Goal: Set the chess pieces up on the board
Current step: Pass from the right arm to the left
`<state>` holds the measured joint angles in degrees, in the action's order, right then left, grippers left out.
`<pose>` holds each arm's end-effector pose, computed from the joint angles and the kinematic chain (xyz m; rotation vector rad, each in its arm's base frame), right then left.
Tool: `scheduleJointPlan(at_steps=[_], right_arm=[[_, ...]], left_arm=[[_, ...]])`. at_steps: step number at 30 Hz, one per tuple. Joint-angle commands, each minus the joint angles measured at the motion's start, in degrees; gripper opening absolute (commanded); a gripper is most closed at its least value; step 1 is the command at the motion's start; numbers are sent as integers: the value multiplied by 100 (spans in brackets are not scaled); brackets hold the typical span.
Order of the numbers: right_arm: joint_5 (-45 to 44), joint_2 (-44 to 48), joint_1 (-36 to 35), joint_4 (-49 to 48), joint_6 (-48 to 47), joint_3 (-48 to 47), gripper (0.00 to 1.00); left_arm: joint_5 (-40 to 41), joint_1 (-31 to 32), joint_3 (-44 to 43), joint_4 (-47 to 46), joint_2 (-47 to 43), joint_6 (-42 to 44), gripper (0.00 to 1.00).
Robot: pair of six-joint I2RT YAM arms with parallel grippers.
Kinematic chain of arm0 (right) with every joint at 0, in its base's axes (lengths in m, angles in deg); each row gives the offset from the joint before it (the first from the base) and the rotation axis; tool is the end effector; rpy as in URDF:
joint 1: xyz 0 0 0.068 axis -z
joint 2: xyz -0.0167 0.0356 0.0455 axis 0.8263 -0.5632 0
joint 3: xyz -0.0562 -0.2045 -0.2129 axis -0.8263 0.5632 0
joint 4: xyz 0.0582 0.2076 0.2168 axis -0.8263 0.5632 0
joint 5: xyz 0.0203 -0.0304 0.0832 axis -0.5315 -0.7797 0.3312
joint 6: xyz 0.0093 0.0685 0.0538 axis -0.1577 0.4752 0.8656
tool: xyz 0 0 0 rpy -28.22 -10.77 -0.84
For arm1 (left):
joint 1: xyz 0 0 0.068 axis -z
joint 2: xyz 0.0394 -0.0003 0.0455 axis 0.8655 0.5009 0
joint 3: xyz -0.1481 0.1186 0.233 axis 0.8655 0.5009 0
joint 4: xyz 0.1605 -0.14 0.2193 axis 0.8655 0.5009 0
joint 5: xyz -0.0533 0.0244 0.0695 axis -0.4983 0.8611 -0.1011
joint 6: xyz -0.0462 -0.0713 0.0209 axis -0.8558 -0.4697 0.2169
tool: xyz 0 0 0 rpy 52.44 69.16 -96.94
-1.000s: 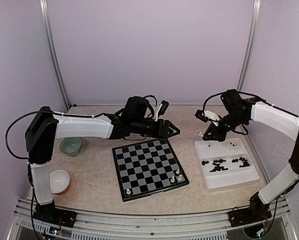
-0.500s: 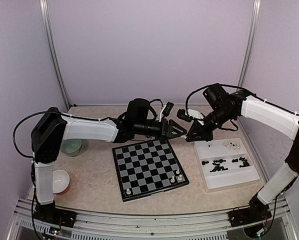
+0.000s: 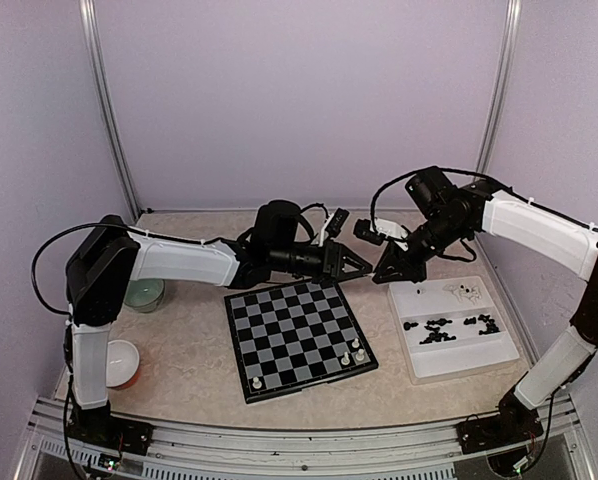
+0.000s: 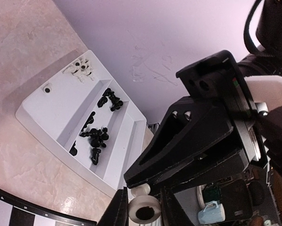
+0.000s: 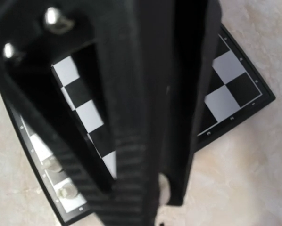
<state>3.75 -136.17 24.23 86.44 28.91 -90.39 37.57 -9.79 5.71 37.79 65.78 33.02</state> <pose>0.3082 0.2305 0.2850 -1.5318 2.0729 0.6056 0.3218 -0.4631 0.2178 0.6655 2.0535 -1.7211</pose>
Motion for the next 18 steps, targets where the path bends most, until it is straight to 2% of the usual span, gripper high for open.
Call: scheduleJointPlan(at_steps=[1,4,8,12,15,18], right_arm=[[-53,-74,-60,26,5,-156,9],[-57,-9,-62,-29,9,-148,11],[220,262,230,-321,368,-252,30],[2027,700,1352,-1227,1401,-226,50],[3268,455,1885,-1591,2278,-322,52],[4042,226,1979,-2088,2987,-68,53]], left_arm=[[-199,-20,69,-367,52,-73,18],[-220,-35,80,-501,53,-165,14],[-86,-103,286,-1007,-87,-341,14],[463,-149,811,-1922,-468,-501,14],[841,-82,884,-2376,-646,-427,14],[1094,-14,832,-2713,-657,-390,14]])
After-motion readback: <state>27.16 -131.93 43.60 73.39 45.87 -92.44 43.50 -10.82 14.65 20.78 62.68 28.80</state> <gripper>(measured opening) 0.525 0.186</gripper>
